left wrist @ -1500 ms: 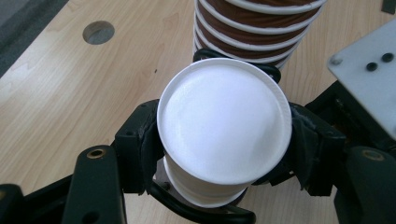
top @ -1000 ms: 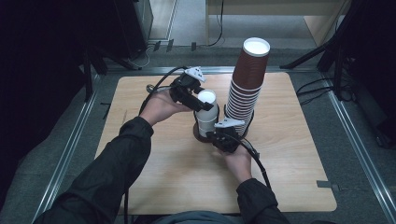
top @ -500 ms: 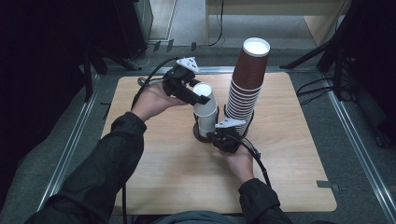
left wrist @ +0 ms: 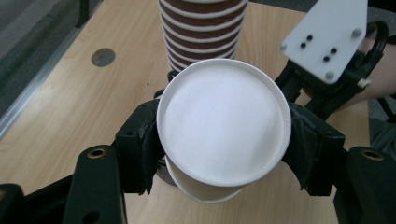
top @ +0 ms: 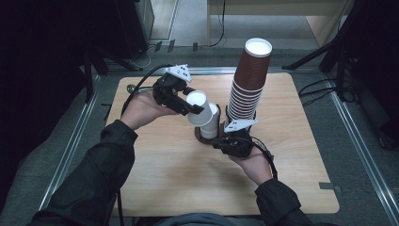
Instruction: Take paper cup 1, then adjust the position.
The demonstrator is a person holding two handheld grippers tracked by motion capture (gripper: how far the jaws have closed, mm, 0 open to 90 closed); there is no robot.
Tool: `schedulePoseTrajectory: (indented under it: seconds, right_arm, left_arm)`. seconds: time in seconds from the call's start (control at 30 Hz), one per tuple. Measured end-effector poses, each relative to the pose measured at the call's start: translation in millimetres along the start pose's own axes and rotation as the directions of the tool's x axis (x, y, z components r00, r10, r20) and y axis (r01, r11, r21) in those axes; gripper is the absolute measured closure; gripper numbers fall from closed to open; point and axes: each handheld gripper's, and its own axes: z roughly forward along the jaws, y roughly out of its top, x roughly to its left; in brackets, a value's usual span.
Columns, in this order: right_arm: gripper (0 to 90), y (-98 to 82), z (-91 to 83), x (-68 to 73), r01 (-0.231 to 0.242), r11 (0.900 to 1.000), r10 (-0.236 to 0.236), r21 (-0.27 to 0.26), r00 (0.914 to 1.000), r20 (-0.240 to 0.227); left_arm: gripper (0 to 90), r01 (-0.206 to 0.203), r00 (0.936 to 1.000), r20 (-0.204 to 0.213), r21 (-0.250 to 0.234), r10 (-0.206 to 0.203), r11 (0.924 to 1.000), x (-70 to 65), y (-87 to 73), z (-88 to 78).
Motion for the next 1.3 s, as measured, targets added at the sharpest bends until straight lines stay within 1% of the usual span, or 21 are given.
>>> schedulePoseTrajectory:
  seconds: [0.1,0.13,0.2,0.23,0.3,0.33,0.37,0.4,0.43,0.47,0.5,0.53,0.67,0.77,0.87,0.93,1.07,1.13,1.2,1.23,1.3]
  right_arm:
    - [79.7,0.5,-8.4,0.8,0.020,1.000,-0.020,-0.004,0.9996,-0.019]
    - [78.3,0.4,-10.5,0.8,0.027,1.000,-0.027,-0.008,0.9992,-0.028]
    - [75.6,0.1,-13.6,0.0,0.034,0.999,-0.035,-0.015,0.9979,-0.055]
    - [74.8,-0.2,-14.6,-0.6,0.039,0.999,-0.040,-0.012,0.9970,-0.067]
    - [70.3,-0.8,-16.7,-1.1,0.048,0.999,-0.047,0.000,0.9949,-0.089]
    - [68.4,-1.0,-17.8,-1.2,0.058,0.998,-0.057,0.003,0.9943,-0.090]
    - [66.2,-0.9,-19.1,-1.2,0.056,0.998,-0.055,0.009,0.9940,-0.095]
    - [63.6,0.2,-20.2,-1.9,0.048,0.998,-0.045,0.031,0.9938,-0.101]
    - [57.8,1.1,-20.9,-2.5,0.040,0.998,-0.035,0.051,0.9938,-0.106]
    - [53.4,1.1,-21.5,-3.4,0.038,0.998,-0.031,0.054,0.9920,-0.123]
    - [51.5,0.5,-22.3,-3.9,0.038,0.998,-0.030,0.051,0.9889,-0.146]
    - [50.2,-0.4,-23.5,-3.6,0.046,0.998,-0.039,0.043,0.9872,-0.155]
    - [43.7,-2.3,-28.3,-1.1,0.096,0.995,-0.091,0.024,0.9822,-0.164]
    - [38.8,-3.3,-31.3,-1.4,0.125,0.992,-0.121,0.015,0.9768,-0.177]
    - [34.8,-4.5,-32.3,-3.7,0.124,0.992,-0.121,0.003,0.9730,-0.197]
    - [33.1,-4.6,-31.8,-5.0,0.121,0.993,-0.118,0.000,0.9700,-0.212]
    - [29.3,-5.8,-29.6,-5.0,0.133,0.991,-0.129,-0.001,0.9648,-0.229]
    - [28.1,-6.4,-28.4,-4.7,0.138,0.990,-0.135,-0.002,0.9609,-0.242]
    - [26.4,-6.3,-27.5,-4.4,0.144,0.990,-0.141,-0.007,0.9577,-0.251]
    - [26.0,-6.0,-27.3,-4.4,0.142,0.990,-0.139,-0.010,0.9562,-0.257]
    - [24.0,-5.7,-27.1,-3.9,0.147,0.989,-0.147,-0.019,0.9506,-0.274]
  left_arm:
    - [34.4,0.011,0.9999,0.012,-0.001,-0.010,0.9999,-4.2,-6.1,0.8]
    - [34.4,0.013,0.9997,0.023,0.003,-0.013,0.9999,-5.3,-8.1,0.7]
    - [34.4,0.019,0.9994,0.029,-0.005,-0.018,0.9998,-8.5,-12.7,1.7]
    - [34.4,0.019,0.9991,0.039,-0.006,-0.019,0.9998,-9.8,-15.1,2.5]
    - [34.4,0.013,0.9990,0.042,-0.007,-0.012,0.9999,-13.8,-19.8,4.3]
    - [34.4,0.004,0.9989,0.046,-0.001,-0.004,1.0000,-15.4,-21.9,5.1]
    - [34.3,-0.001,0.9989,0.047,0.002,0.001,1.0000,-17.4,-24.2,5.8]
    - [34.3,-0.002,0.9988,0.049,-0.001,0.002,1.0000,-19.1,-26.8,6.8]
    - [34.3,-0.001,0.9985,0.054,-0.007,0.002,1.0000,-20.6,-29.2,7.6]
    - [34.3,0.003,0.9980,0.062,-0.007,-0.003,1.0000,-22.0,-31.6,8.5]
    - [34.3,0.003,0.9979,0.065,-0.010,-0.002,0.9999,-23.6,-34.2,10.2]
    - [34.3,0.003,0.9977,0.067,-0.008,-0.002,1.0000,-25.3,-36.7,11.5]
    - [34.3,0.011,0.9959,0.090,-0.018,-0.009,0.9998,-31.8,-46.9,16.6]
    - [34.3,0.013,0.9945,0.104,-0.015,-0.011,0.9998,-35.7,-54.1,21.4]
    - [34.2,0.020,0.9937,0.111,-0.015,-0.018,0.9997,-38.5,-60.7,26.8]
    - [34.2,0.012,0.9941,0.108,-0.006,-0.011,0.9999,-39.8,-63.9,30.4]
    - [34.2,0.014,0.9927,0.120,-0.004,-0.014,0.9999,-41.2,-68.9,35.9]
    - [34.2,0.008,0.9912,0.132,0.003,-0.008,1.0000,-42.2,-70.5,39.4]
    - [34.1,-0.008,0.9905,0.138,0.013,0.007,0.9999,-44.8,-71.9,42.9]
    - [34.1,-0.008,0.9896,0.144,0.012,0.007,0.9999,-46.1,-72.8,44.5]
    - [34.0,-0.018,0.9882,0.152,0.014,0.016,0.9997,-48.1,-74.0,47.4]
